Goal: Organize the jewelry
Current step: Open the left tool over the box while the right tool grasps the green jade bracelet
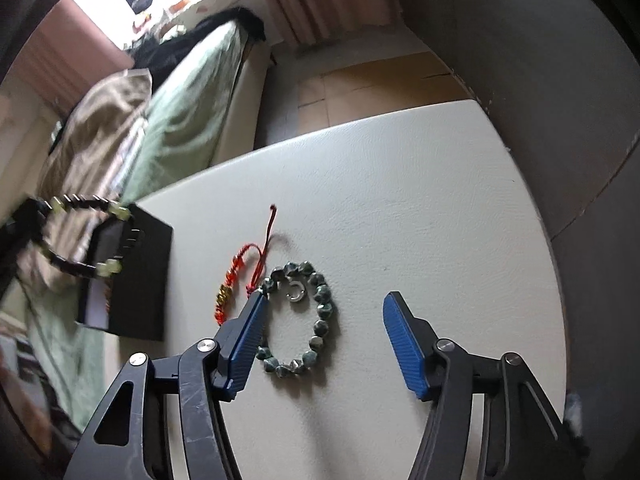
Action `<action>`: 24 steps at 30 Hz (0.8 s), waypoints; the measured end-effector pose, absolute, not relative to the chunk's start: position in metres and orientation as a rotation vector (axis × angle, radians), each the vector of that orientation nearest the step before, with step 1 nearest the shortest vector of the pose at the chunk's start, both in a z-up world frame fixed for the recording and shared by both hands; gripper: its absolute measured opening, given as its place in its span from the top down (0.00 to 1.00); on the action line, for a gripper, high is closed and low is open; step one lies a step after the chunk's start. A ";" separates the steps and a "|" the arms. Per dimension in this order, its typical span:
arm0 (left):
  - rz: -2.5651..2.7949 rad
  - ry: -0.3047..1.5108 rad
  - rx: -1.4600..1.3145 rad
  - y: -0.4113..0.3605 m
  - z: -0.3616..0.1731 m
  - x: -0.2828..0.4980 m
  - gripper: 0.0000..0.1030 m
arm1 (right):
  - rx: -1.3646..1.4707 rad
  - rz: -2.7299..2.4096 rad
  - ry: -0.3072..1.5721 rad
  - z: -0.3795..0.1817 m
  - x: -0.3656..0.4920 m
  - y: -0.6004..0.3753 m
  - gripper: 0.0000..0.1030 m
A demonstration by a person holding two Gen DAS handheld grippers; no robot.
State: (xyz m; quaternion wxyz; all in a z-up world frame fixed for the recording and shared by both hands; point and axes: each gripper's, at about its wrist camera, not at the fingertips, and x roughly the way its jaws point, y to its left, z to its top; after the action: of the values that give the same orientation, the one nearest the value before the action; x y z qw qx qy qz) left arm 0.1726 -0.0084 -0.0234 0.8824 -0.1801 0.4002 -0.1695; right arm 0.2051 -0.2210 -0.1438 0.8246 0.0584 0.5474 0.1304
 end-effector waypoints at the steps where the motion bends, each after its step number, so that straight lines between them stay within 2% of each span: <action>1: -0.352 0.831 -0.376 -0.007 -0.022 0.171 0.91 | 0.082 0.263 1.164 -0.145 0.205 -0.216 0.48; 2: -0.350 0.829 -0.377 -0.006 -0.022 0.171 0.91 | 0.040 0.252 1.156 -0.145 0.204 -0.211 0.51; 3: -0.347 0.828 -0.377 -0.003 -0.021 0.171 0.91 | -0.013 0.227 1.150 -0.144 0.202 -0.206 0.59; 4: -0.344 0.829 -0.379 -0.001 -0.020 0.170 0.91 | -0.052 0.205 1.148 -0.145 0.201 -0.204 0.76; 5: -0.342 0.829 -0.382 0.001 -0.020 0.169 0.91 | -0.067 0.197 1.147 -0.144 0.199 -0.204 0.88; 6: -0.339 0.830 -0.382 0.003 -0.019 0.169 0.91 | -0.044 0.209 1.158 -0.144 0.198 -0.206 0.90; 24: -0.288 0.821 -0.412 0.058 -0.015 0.148 0.91 | 0.192 0.354 0.949 -0.068 0.163 -0.210 0.90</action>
State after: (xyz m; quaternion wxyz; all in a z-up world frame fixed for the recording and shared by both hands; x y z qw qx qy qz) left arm 0.1475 0.0576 -0.0152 0.8865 -0.1980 0.3947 -0.1385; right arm 0.1632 -0.2104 -0.0678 0.8700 0.0918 0.4539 0.1694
